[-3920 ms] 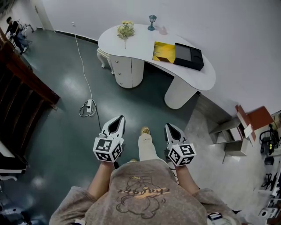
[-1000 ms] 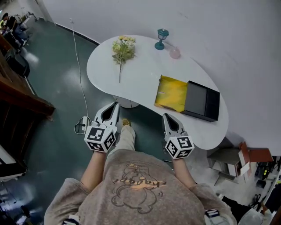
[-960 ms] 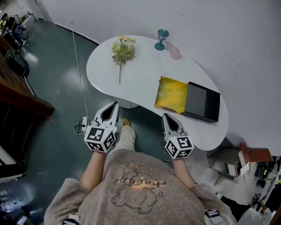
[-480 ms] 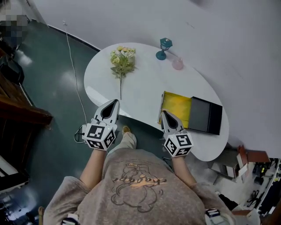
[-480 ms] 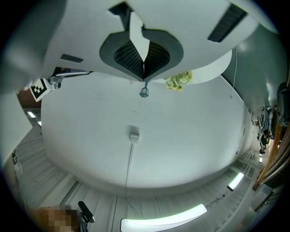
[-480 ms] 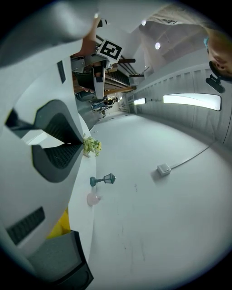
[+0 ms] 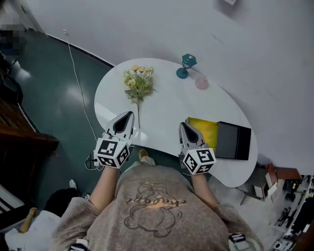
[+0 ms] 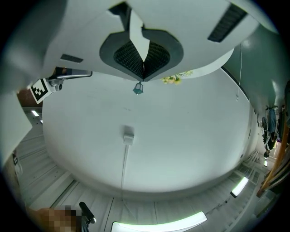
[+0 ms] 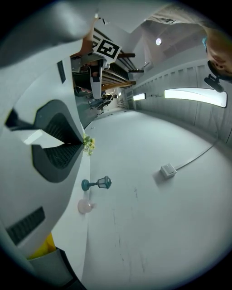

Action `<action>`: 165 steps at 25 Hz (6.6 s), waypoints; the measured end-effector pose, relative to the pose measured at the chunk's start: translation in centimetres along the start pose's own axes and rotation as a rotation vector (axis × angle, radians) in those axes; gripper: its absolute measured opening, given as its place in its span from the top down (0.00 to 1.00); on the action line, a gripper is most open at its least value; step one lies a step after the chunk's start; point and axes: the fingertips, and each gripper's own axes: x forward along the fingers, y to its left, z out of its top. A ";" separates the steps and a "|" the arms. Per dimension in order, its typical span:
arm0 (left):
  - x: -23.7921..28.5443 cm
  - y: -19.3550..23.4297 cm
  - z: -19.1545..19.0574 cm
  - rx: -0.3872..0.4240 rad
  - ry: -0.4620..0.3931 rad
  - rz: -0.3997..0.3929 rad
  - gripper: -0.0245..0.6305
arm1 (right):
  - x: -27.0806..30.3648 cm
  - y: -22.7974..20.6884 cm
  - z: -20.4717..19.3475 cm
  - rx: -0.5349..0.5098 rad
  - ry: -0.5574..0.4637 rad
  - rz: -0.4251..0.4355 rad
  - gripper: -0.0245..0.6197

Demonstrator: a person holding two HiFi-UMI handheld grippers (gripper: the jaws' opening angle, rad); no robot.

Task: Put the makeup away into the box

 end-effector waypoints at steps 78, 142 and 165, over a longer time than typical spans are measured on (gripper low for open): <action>5.7 4.7 0.0 -0.049 0.061 0.106 0.93 | 30.7 -5.8 -5.5 0.089 0.426 0.129 0.55; 5.4 9.0 -3.5 -0.187 0.118 0.155 0.93 | 33.4 -8.0 -9.8 -0.147 0.557 0.067 0.85; 7.5 1.8 -2.3 -0.120 0.123 -0.049 0.93 | 22.4 -13.3 -1.9 -0.110 0.367 -0.025 0.85</action>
